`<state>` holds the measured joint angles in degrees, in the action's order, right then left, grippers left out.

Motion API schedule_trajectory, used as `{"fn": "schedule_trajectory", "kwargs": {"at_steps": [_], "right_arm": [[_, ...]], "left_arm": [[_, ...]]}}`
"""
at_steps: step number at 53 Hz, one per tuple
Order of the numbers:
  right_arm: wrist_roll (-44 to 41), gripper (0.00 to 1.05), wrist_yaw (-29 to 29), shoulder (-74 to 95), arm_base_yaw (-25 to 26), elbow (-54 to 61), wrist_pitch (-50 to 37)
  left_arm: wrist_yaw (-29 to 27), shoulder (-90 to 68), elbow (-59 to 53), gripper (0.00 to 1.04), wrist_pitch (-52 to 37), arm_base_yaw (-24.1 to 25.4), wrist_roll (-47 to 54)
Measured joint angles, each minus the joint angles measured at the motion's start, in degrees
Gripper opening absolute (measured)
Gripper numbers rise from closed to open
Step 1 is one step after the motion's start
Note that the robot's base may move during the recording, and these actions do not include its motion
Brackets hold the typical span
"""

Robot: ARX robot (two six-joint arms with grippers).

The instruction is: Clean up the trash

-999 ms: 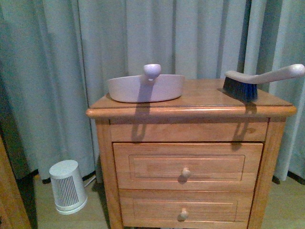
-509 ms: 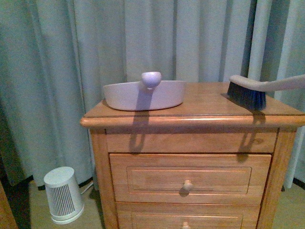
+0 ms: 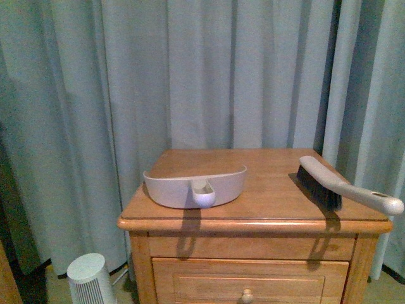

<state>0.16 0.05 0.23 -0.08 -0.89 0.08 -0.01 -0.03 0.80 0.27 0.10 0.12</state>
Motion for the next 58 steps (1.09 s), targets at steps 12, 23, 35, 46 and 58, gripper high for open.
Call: {"fn": "schedule_trajectory", "kwargs": {"at_steps": [12, 23, 35, 46, 58], "right_arm": [[0.0, 0.97, 0.0, 0.0, 0.0, 0.0, 0.0], [0.0, 0.97, 0.0, 0.0, 0.0, 0.0, 0.0], [0.0, 0.97, 0.0, 0.0, 0.0, 0.0, 0.0], [0.0, 0.97, 0.0, 0.0, 0.0, 0.0, 0.0], [0.0, 0.97, 0.0, 0.0, 0.0, 0.0, 0.0]], "left_arm": [[6.9, -8.7, 3.8, 0.97, 7.0, 2.9, -5.1], [2.0, -36.0, 21.3, 0.97, 0.7, -1.0, -1.7], [-9.6, -62.9, 46.7, 0.97, 7.1, -12.9, 5.4], [-18.2, -84.0, 72.8, 0.97, 18.6, -25.4, 0.9], [-22.9, -97.7, 86.8, 0.97, 24.7, -32.9, -6.5]]}}
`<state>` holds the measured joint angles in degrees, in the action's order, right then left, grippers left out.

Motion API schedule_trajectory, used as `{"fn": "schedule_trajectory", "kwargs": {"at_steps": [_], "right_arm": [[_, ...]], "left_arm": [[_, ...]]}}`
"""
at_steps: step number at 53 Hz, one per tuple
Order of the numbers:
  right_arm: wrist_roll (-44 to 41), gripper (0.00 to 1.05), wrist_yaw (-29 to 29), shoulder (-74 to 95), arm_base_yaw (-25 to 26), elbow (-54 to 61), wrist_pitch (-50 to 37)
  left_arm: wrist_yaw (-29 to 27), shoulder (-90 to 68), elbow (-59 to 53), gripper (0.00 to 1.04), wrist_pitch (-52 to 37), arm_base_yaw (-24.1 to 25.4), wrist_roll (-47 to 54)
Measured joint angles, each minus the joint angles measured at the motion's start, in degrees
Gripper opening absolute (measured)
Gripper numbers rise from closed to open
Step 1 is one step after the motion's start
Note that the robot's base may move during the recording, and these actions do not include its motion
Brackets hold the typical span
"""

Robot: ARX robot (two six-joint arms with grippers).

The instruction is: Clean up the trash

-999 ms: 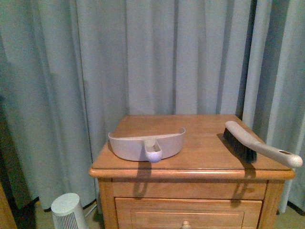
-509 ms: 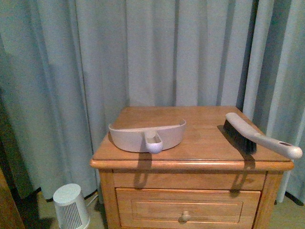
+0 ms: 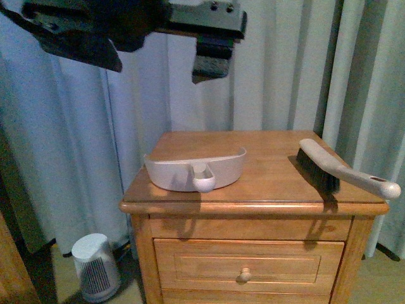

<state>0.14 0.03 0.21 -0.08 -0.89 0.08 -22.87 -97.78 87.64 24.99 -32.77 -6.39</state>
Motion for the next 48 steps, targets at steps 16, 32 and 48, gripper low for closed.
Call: {"fn": "schedule_trajectory", "kwargs": {"at_steps": [16, 32, 48], "right_arm": [[0.0, 0.97, 0.0, 0.0, 0.0, 0.0, 0.0], [0.0, 0.97, 0.0, 0.0, 0.0, 0.0, 0.0], [0.0, 0.97, 0.0, 0.0, 0.0, 0.0, 0.0]], "left_arm": [[-1.6, -14.6, 12.0, 0.97, 4.9, -2.1, -7.1], [-3.3, -23.1, 16.3, 0.97, 4.9, -2.3, -7.4], [-2.3, -26.4, 16.7, 0.97, 5.0, -2.2, -8.7]]}}
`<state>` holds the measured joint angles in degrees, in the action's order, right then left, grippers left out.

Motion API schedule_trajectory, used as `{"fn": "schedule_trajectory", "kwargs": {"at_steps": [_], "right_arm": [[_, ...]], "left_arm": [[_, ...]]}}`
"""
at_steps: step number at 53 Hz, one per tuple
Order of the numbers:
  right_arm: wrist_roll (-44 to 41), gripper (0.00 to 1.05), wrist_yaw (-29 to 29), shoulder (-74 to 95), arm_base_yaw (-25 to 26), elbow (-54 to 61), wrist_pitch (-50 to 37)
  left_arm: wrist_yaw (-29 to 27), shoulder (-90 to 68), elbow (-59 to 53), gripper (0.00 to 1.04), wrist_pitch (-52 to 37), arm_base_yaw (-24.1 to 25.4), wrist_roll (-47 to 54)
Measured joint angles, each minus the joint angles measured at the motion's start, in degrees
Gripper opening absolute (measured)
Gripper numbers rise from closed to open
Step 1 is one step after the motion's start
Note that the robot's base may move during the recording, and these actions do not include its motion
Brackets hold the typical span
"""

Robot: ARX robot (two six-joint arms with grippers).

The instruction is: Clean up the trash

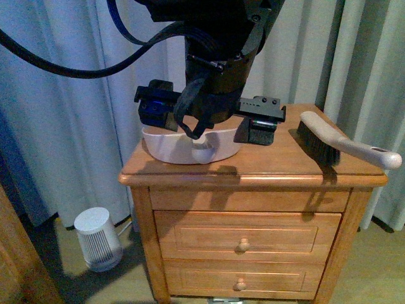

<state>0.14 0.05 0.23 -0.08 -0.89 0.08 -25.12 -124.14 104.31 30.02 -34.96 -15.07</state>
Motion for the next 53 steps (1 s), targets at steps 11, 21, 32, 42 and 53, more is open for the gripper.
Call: {"fn": "schedule_trajectory", "kwargs": {"at_steps": [11, 21, 32, 42, 53], "right_arm": [[0.0, 0.97, 0.0, 0.0, 0.0, 0.0, 0.0], [0.0, 0.97, 0.0, 0.0, 0.0, 0.0, 0.0], [0.0, 0.97, 0.0, 0.0, 0.0, 0.0, 0.0], [0.0, 0.97, 0.0, 0.0, 0.0, 0.0, 0.0], [0.0, 0.97, 0.0, 0.0, 0.0, 0.0, 0.0]], "left_arm": [[0.3, -1.4, 0.0, 0.97, -0.3, 1.1, -0.6], [0.9, -2.8, -0.1, 0.97, -0.8, 1.7, -0.5], [1.1, -3.4, -0.3, 0.97, -0.8, 1.7, -0.2], [1.1, -3.4, -0.5, 0.75, -0.8, 1.7, 0.2], [0.8, -3.4, -0.6, 0.32, -1.4, 1.7, 0.7]]}}
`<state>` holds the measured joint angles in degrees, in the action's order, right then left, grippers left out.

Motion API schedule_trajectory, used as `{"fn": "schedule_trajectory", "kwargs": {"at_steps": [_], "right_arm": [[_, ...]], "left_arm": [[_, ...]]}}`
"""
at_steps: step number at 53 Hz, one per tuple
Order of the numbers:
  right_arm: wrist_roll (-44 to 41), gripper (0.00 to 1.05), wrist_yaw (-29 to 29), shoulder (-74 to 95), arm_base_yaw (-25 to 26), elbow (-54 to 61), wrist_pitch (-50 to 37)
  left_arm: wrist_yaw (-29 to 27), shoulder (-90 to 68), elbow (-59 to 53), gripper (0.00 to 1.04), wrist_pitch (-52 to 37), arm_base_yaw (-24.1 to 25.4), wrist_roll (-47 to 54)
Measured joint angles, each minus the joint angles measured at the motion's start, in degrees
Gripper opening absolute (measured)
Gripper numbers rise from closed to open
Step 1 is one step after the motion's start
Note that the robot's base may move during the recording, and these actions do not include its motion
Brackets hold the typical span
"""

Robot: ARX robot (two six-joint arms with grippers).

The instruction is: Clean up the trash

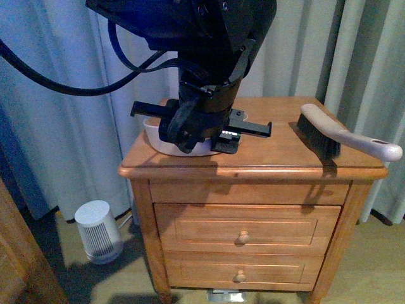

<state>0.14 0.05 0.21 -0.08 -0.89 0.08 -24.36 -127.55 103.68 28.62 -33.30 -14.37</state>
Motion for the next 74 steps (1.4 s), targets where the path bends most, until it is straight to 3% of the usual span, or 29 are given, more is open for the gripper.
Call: {"fn": "schedule_trajectory", "kwargs": {"at_steps": [14, 33, 41, 49, 57, 74], "right_arm": [[0.0, 0.97, 0.0, 0.0, 0.0, 0.0, 0.0], [0.0, 0.97, 0.0, 0.0, 0.0, 0.0, 0.0], [0.0, 0.97, 0.0, 0.0, 0.0, 0.0, 0.0], [0.0, 0.97, 0.0, 0.0, 0.0, 0.0, 0.0], [0.0, 0.97, 0.0, 0.0, 0.0, 0.0, 0.0], [0.0, 0.97, 0.0, 0.0, 0.0, 0.0, 0.0]], "left_arm": [[0.1, 0.7, -2.0, 0.29, -4.4, 0.0, 2.4], [0.8, 16.2, -19.9, 0.29, -35.8, -2.6, 13.8], [6.0, 29.4, -32.5, 0.29, -50.6, -3.7, 21.4], [10.3, 40.0, -41.8, 0.29, -55.2, -2.5, 27.3], [13.6, 51.2, -50.0, 0.29, -55.6, 3.7, 32.4], [24.5, 68.2, -62.2, 0.29, -55.9, 25.6, 34.2]]}}
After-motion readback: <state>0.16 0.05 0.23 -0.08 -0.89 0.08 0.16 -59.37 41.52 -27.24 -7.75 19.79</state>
